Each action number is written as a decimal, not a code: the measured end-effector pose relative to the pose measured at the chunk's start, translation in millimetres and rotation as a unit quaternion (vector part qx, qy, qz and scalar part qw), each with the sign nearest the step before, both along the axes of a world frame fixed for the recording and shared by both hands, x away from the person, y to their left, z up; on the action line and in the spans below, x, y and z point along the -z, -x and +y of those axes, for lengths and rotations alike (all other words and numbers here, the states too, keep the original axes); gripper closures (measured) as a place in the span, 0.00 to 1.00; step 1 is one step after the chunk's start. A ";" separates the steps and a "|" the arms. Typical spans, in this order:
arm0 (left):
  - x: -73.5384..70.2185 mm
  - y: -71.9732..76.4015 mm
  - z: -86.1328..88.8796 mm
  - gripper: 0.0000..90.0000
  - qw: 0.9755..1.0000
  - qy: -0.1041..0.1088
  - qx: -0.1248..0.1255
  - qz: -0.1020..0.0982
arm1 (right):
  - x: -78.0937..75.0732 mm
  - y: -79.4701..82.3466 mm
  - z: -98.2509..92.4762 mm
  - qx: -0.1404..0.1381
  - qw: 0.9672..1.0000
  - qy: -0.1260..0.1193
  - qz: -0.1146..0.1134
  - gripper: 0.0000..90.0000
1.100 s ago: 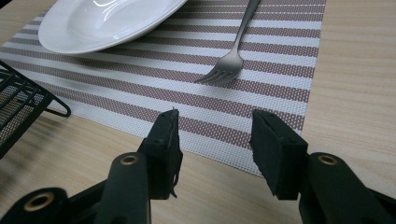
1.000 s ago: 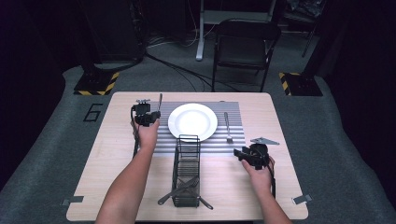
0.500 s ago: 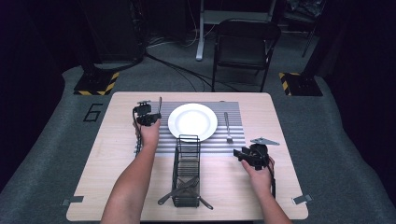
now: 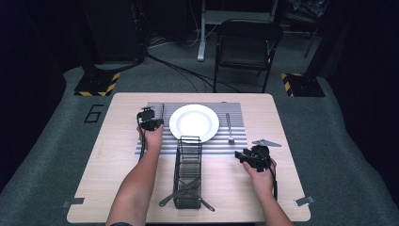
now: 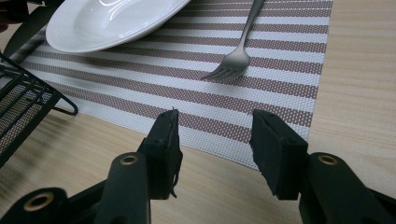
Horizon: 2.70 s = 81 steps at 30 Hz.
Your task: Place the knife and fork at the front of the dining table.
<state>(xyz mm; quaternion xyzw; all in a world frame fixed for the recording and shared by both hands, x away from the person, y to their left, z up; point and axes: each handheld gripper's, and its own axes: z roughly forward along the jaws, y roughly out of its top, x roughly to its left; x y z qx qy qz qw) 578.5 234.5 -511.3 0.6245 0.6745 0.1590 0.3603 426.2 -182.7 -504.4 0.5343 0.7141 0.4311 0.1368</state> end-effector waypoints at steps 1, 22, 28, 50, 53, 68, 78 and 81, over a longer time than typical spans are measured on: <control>0.4 -0.3 -0.3 0.92 1.000 -0.003 0.000 0.000 | -0.3 0.4 0.0 0.002 1.000 -0.001 0.001 0.58; 4.4 -1.9 1.6 0.91 1.000 -0.008 -0.003 -0.005 | 1.0 -0.3 1.6 -0.002 1.000 0.000 0.000 0.57; 4.4 -2.0 1.0 0.91 1.000 -0.008 -0.005 -0.006 | 1.2 -0.4 1.8 -0.003 1.000 -0.001 0.001 0.57; 4.1 -0.4 5.9 0.90 1.000 -0.008 0.000 -0.008 | 1.6 -0.4 2.6 -0.002 1.000 0.000 0.003 0.57; 4.0 -0.1 8.9 0.89 1.000 -0.001 -0.003 -0.007 | 1.7 -0.5 2.6 -0.003 1.000 0.000 0.003 0.57; -6.1 4.3 18.1 0.83 0.999 0.021 -0.004 -0.027 | 1.7 -0.4 3.6 -0.004 1.000 0.001 0.001 0.57; -18.6 11.2 23.9 0.76 0.999 0.028 0.011 -0.035 | 1.6 -0.6 4.6 -0.004 1.000 0.005 0.001 0.57; -22.7 17.7 25.3 0.72 0.999 0.026 0.020 -0.040 | 1.7 -0.8 4.0 -0.006 1.000 0.003 -0.001 0.57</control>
